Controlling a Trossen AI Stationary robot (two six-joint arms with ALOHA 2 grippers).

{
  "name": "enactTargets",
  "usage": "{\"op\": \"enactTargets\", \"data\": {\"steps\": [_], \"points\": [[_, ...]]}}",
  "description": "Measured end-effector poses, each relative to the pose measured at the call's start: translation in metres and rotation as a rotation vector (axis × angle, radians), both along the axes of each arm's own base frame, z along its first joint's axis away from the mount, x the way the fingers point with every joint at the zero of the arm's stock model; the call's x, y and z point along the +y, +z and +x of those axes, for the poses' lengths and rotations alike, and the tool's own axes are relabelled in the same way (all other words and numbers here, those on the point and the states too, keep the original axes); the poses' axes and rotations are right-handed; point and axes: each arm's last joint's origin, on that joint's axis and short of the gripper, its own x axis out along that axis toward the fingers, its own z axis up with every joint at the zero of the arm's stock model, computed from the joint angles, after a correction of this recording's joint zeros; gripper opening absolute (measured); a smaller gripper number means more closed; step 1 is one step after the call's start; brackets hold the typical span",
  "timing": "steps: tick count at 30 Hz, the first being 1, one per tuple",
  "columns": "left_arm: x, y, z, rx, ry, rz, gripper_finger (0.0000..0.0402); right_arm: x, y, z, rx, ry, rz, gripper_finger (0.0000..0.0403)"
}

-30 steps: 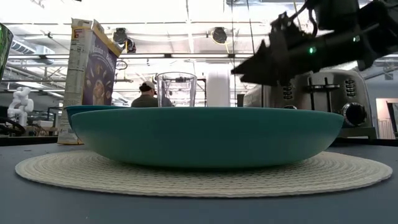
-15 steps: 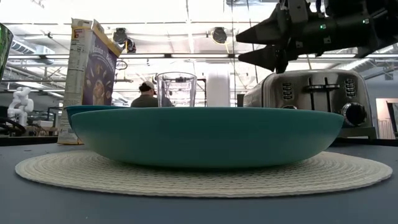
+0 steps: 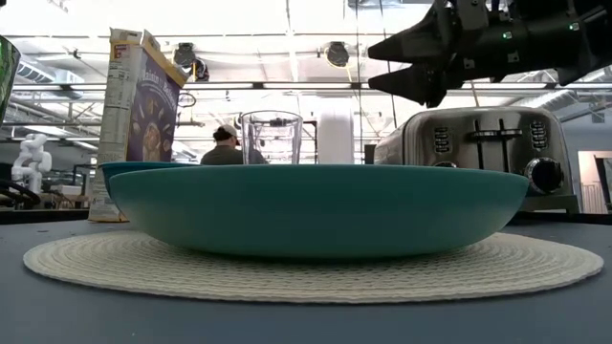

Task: Arrange a breakfast setting
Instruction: Put the blue spoon to the left of the blue bowl

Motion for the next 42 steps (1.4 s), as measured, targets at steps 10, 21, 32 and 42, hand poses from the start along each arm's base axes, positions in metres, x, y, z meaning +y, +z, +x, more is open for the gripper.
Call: {"op": "enactTargets", "data": {"steps": [10, 21, 32, 42], "points": [[0.005, -0.028, -0.021, 0.629, -0.011, -0.23, 0.0392, 0.0, 0.0, 0.0, 0.003, 0.001, -0.015, 0.0357], [-0.005, -0.059, -0.014, 0.748, 0.023, -0.22, 0.0392, 0.0, 0.0, 0.0, 0.002, 0.001, -0.015, 0.0357], [-0.014, -0.076, 0.0, 0.78, 0.05, -0.182, 0.0392, 0.0, 0.0, 0.0, 0.002, 0.001, -0.015, 0.0357], [-0.035, -0.098, 0.021, 0.806, 0.031, -0.179, 0.0392, 0.0, 0.0, 0.0, 0.002, 0.001, -0.015, 0.0357]]}}
